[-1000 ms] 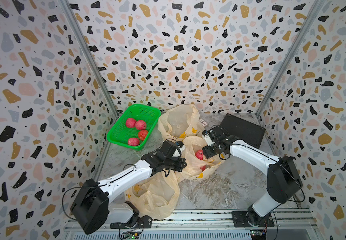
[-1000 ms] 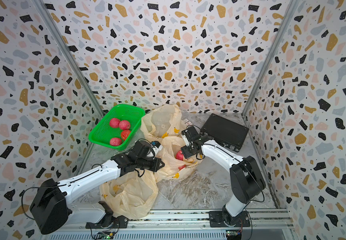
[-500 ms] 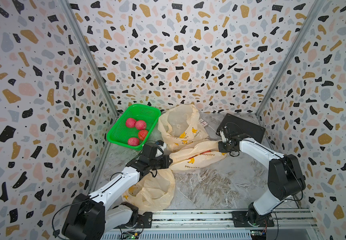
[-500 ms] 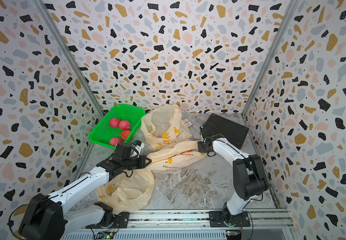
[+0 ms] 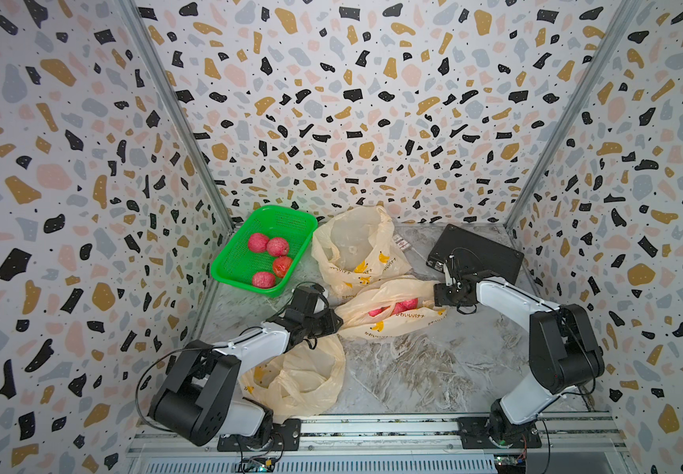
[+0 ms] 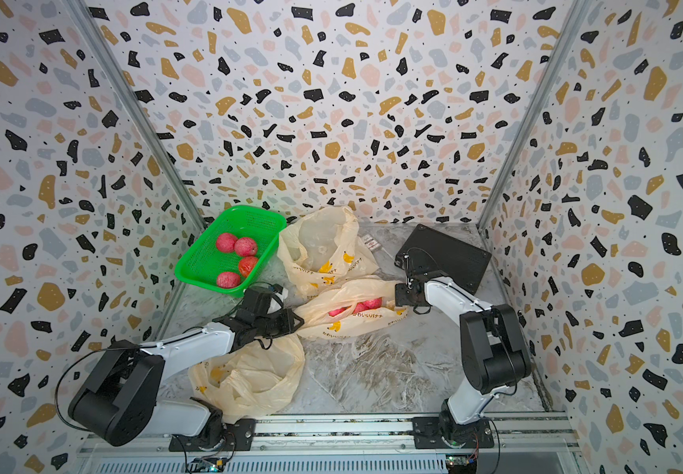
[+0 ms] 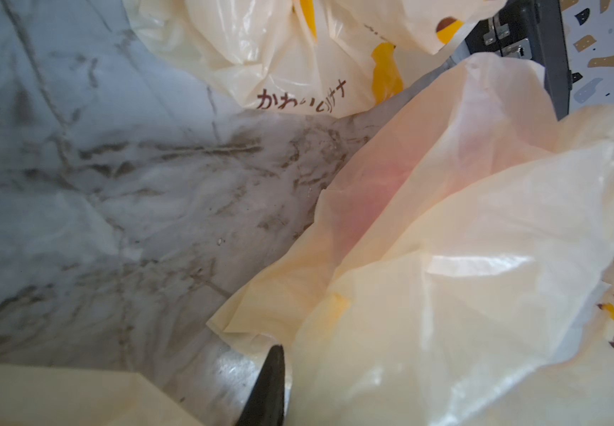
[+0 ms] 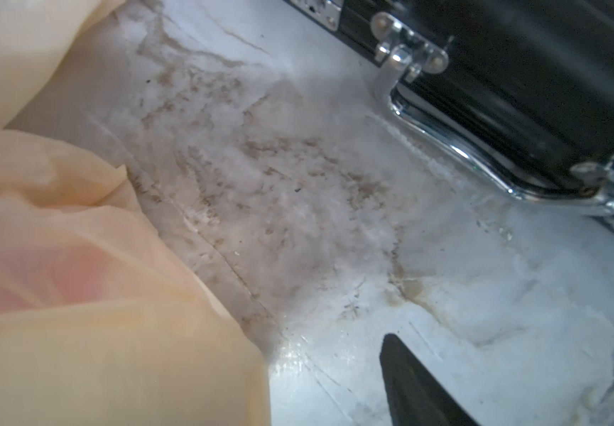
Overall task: Untie the knot of a plastic bag & take out the apple
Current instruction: Untie the plastic bag at the center of the board.
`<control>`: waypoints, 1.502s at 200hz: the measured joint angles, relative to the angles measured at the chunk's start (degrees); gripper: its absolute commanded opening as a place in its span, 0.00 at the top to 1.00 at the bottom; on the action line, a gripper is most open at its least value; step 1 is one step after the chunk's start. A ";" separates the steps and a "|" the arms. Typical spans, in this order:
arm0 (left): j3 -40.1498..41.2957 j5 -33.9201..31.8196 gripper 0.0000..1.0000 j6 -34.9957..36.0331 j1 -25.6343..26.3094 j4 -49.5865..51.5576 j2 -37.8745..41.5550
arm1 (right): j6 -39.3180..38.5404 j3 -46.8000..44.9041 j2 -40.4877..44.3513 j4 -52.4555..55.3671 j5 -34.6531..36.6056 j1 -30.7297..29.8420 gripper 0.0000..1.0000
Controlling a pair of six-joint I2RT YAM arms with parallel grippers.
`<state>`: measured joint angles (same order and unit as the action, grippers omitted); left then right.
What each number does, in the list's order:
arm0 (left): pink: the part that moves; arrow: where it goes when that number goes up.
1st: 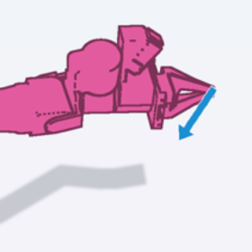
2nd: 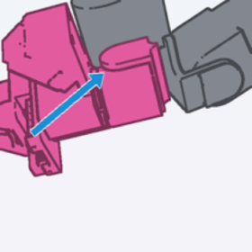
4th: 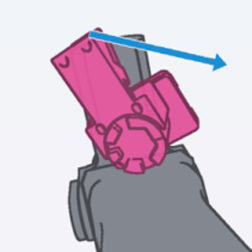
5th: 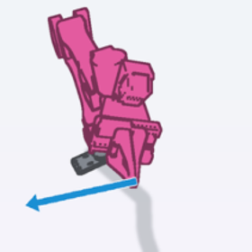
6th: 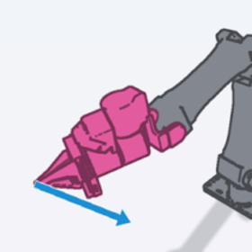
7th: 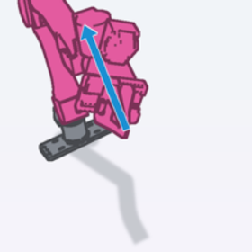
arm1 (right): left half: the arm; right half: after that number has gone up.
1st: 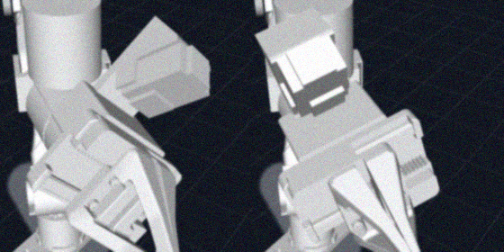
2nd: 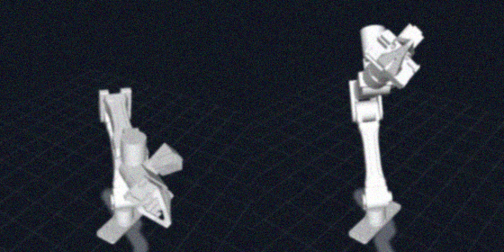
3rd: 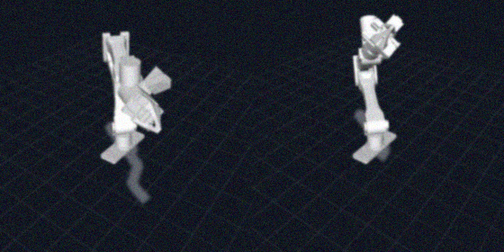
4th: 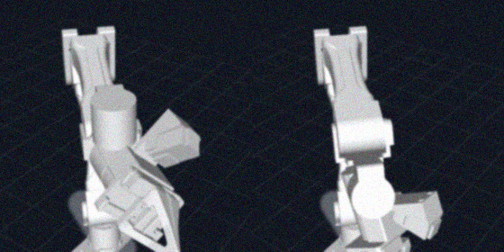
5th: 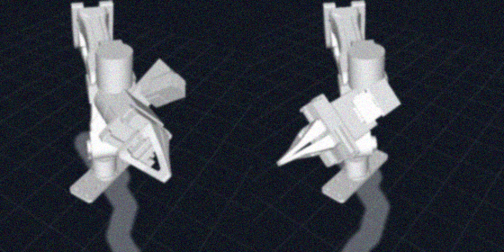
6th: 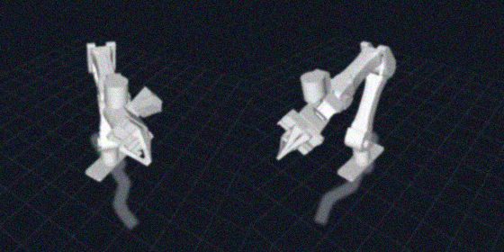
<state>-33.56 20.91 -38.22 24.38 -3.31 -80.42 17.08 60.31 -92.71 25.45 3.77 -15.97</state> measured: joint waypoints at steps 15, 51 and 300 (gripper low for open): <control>-0.04 -0.79 0.78 -0.20 0.68 0.00 -0.24 | -0.20 -0.02 3.80 1.20 -1.42 -0.33 0.00; -0.94 -1.81 0.78 -0.39 2.23 -0.31 -1.55 | -0.61 2.86 15.69 6.38 -3.65 -4.39 0.00; -2.36 -6.08 0.01 -0.55 5.95 2.23 16.20 | 7.19 -20.83 6.29 -15.50 -19.30 -20.81 0.69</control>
<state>-35.92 14.83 -38.76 30.33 -1.08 -64.23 24.27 39.48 -86.41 9.96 -15.53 -36.77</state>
